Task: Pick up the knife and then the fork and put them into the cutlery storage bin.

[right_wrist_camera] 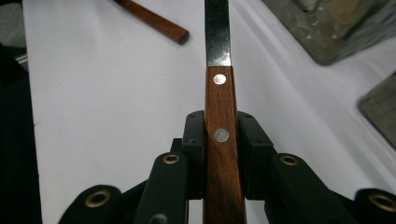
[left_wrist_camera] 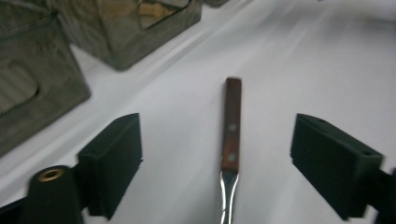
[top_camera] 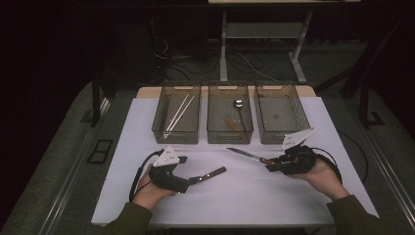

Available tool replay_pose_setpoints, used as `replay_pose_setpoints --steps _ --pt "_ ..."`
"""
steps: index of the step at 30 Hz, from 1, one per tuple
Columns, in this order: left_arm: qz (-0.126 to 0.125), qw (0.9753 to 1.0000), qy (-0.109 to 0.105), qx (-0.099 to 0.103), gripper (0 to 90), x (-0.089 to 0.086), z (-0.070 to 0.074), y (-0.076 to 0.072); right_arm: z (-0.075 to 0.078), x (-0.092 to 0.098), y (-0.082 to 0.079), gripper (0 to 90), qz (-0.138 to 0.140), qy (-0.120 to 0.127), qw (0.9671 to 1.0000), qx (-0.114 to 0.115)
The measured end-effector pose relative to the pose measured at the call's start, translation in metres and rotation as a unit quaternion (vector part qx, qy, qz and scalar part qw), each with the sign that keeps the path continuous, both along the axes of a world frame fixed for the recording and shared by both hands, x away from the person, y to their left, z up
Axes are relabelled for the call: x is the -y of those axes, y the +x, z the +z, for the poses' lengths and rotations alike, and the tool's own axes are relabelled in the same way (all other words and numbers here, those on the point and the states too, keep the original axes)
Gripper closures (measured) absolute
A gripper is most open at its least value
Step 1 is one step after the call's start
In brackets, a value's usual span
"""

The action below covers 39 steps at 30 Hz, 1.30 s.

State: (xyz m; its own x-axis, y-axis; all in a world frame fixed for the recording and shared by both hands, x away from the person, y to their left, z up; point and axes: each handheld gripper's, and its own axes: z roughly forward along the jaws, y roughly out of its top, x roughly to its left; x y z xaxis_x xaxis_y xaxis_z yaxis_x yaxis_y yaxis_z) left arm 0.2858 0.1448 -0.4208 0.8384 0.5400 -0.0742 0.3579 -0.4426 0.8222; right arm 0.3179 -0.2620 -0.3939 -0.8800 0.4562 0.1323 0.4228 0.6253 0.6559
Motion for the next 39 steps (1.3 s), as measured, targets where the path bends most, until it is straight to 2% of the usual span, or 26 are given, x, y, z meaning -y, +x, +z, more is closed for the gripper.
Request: replay_pose_setpoints --steps 1,4,7,11,14,18,25,30,31,32,39 --pt "0.002 1.0 -0.002 0.002 13.3 -0.003 -0.002 -0.001 0.0 0.0 0.0 75.2 0.0 0.0 1.0 0.0" --pt "0.016 0.9997 -0.015 0.003 6.0 -0.012 -0.007 -0.004 0.005 0.005 0.004 75.1 -0.024 0.003 0.9997 0.002" --pt "0.026 0.9996 -0.013 -0.001 0.0 -0.015 -0.01 -0.005 0.012 0.012 0.009 75.2 -0.042 0.006 0.9991 0.008" --pt "0.027 0.9996 -0.007 -0.008 0.0 -0.016 -0.013 -0.004 0.017 0.019 0.015 75.2 -0.057 0.017 0.9981 0.014" --pt "0.026 0.9996 -0.001 -0.009 0.0 -0.014 -0.015 -0.004 0.026 0.03 0.026 75.1 -0.08 0.033 0.996 0.022" --pt "0.022 0.9997 0.001 -0.011 0.0 -0.013 -0.015 -0.004 0.032 0.041 0.038 75.1 -0.109 0.039 0.9929 0.028" --pt "0.022 0.9997 0.006 -0.01 0.0 -0.012 -0.014 -0.004 0.043 0.06 0.062 75.1 -0.173 0.033 0.9837 0.034" --pt "0.021 0.9997 0.011 -0.01 0.0 -0.011 -0.014 -0.004 0.045 0.07 0.085 75.1 -0.229 0.016 0.9728 0.033" --pt "0.021 0.9997 0.011 -0.01 0.0 -0.011 -0.014 -0.004 0.045 0.07 0.085 75.1 -0.229 0.016 0.9728 0.033" --pt "0.02 0.9997 0.012 -0.01 0.0 -0.011 -0.014 -0.004 0.043 0.072 0.096 75.1 -0.244 0.005 0.9693 0.03" --pt "0.015 0.9997 0.016 -0.004 0.0 -0.009 -0.014 -0.005 0.023 0.07 0.128 75.0 -0.263 -0.017 0.9645 0.007"
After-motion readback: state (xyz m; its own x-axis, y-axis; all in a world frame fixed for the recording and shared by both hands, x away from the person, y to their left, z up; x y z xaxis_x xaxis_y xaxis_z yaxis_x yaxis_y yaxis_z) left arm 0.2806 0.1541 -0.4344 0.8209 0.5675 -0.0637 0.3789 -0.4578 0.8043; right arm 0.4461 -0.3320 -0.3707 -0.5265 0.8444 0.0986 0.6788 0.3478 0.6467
